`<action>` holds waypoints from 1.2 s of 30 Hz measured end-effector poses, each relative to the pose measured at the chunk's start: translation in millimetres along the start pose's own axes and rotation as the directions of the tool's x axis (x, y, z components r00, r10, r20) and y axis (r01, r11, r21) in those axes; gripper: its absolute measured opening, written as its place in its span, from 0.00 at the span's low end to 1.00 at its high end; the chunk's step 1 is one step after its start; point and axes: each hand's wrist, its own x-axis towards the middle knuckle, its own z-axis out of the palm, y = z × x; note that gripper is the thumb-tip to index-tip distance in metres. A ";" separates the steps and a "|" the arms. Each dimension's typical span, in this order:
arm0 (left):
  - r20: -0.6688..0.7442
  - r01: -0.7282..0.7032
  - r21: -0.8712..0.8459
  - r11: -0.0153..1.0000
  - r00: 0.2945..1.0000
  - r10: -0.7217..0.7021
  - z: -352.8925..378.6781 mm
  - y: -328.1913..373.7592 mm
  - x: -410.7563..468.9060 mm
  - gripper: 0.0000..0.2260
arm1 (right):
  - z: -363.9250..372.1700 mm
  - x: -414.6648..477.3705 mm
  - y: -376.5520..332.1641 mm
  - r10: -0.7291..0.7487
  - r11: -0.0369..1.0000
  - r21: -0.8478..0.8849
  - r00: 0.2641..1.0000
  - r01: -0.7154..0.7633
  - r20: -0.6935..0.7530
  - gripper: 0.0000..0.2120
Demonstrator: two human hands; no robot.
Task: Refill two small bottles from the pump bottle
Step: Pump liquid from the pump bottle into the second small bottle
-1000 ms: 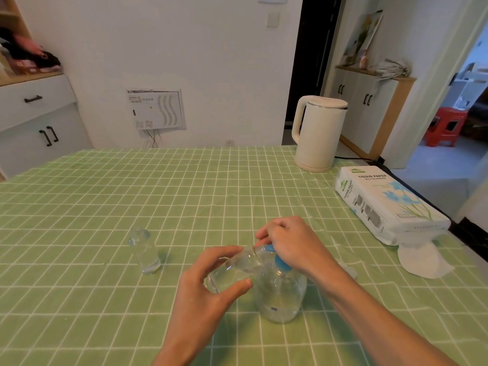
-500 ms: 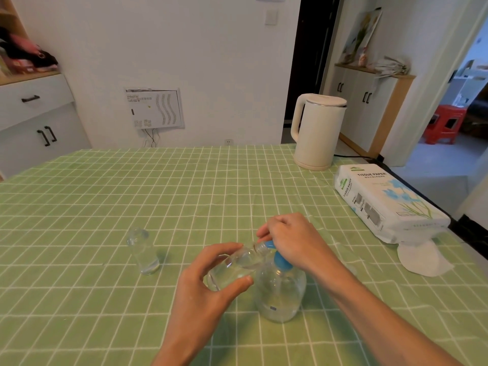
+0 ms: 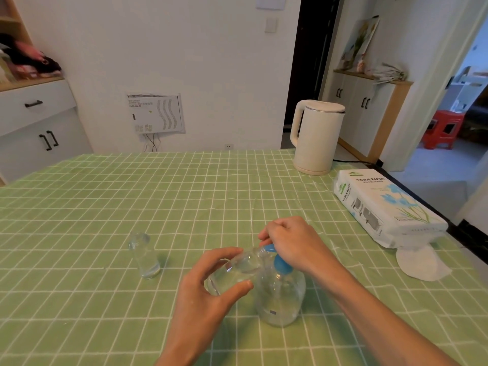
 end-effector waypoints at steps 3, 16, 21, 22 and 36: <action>-0.006 -0.020 -0.012 1.000 1.000 0.020 0.6 1.5 1.2 0.22 | -0.9 0.5 0.5 0.005 1.000 0.012 1.000 -0.005 0.012 0.18; -0.016 -0.048 -0.009 0.999 0.999 0.048 3.0 -8.1 1.5 0.22 | 7.2 -1.7 4.3 0.022 0.999 0.034 0.998 -0.024 0.056 0.18; -0.017 -0.044 -0.024 0.999 0.999 0.043 2.1 -5.4 1.9 0.23 | 1.2 -1.7 0.7 0.024 0.999 0.045 0.999 -0.026 0.040 0.18; -0.019 -0.043 -0.030 0.999 0.999 0.042 1.6 -4.8 2.1 0.23 | -0.3 -1.2 0.0 0.022 0.999 0.039 0.999 -0.023 0.032 0.17; -0.009 -0.100 0.092 0.991 0.995 0.102 -0.3 -5.9 2.0 0.22 | 6.6 -0.2 4.2 0.027 1.000 0.015 0.999 -0.027 0.042 0.18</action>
